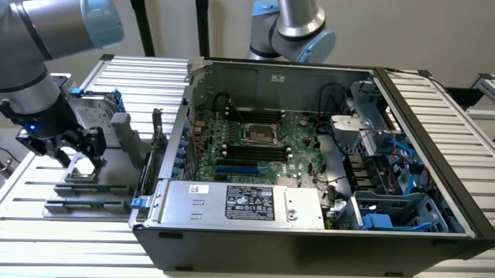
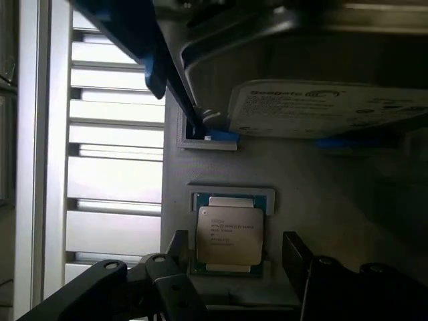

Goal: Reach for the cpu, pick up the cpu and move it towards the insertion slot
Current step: 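Pick up the cpu and move it towards the insertion slot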

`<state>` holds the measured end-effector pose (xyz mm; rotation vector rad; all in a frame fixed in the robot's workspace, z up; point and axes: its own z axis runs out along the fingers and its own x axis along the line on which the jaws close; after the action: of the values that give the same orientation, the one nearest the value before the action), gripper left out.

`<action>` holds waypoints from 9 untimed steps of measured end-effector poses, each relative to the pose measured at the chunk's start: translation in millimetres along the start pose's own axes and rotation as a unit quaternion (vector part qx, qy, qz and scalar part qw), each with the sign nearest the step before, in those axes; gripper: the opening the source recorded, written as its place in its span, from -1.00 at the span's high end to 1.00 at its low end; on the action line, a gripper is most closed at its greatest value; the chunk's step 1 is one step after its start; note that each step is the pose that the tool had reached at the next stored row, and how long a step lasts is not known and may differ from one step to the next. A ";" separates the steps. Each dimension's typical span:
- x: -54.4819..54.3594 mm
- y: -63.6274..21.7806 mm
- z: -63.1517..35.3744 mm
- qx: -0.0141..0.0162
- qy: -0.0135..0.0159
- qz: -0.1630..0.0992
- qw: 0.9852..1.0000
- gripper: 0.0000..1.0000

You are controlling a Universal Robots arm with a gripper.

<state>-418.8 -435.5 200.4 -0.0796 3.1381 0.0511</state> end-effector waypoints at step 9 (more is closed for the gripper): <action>0.4 0.7 7.1 0.010 0.001 0.000 1.000 -0.35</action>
<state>-419.2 -434.6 193.3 -0.0794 3.1392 0.0191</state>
